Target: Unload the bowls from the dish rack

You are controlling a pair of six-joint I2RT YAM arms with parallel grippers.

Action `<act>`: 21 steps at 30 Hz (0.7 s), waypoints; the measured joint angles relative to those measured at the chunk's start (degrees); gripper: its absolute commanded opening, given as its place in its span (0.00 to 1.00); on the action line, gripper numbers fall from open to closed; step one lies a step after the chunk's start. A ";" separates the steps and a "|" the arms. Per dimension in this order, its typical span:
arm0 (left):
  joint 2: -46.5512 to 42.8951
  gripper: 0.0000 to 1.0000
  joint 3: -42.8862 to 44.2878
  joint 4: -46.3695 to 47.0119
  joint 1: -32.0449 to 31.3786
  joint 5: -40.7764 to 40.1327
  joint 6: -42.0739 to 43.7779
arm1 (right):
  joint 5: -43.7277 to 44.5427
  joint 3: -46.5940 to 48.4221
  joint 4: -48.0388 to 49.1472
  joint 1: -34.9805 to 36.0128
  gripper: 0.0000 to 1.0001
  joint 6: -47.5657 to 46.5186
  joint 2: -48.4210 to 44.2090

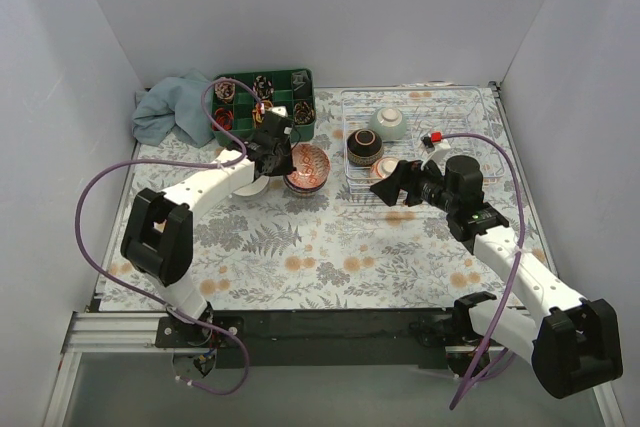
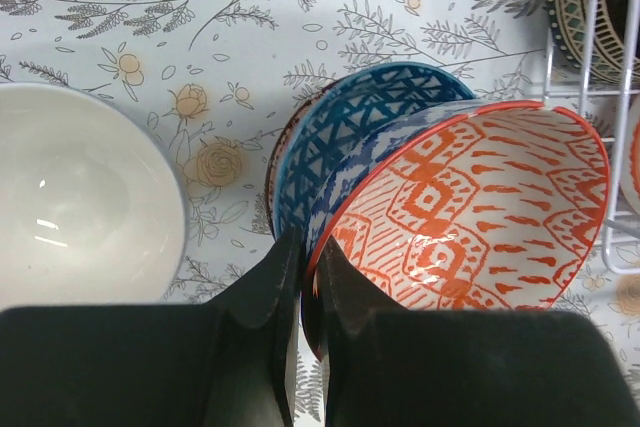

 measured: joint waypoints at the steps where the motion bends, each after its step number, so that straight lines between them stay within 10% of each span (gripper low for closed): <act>1: 0.61 0.00 0.22 -0.02 0.46 0.42 0.11 | 0.17 0.00 -0.20 0.00 0.93 -0.17 -0.09; 8: 3.69 0.07 0.85 0.85 1.77 2.27 0.42 | 0.42 0.00 -0.81 0.00 0.93 -1.20 -0.26; 21: 4.15 0.54 0.83 3.61 2.05 5.42 -1.07 | 0.37 0.00 -1.07 0.00 0.92 -1.44 -0.26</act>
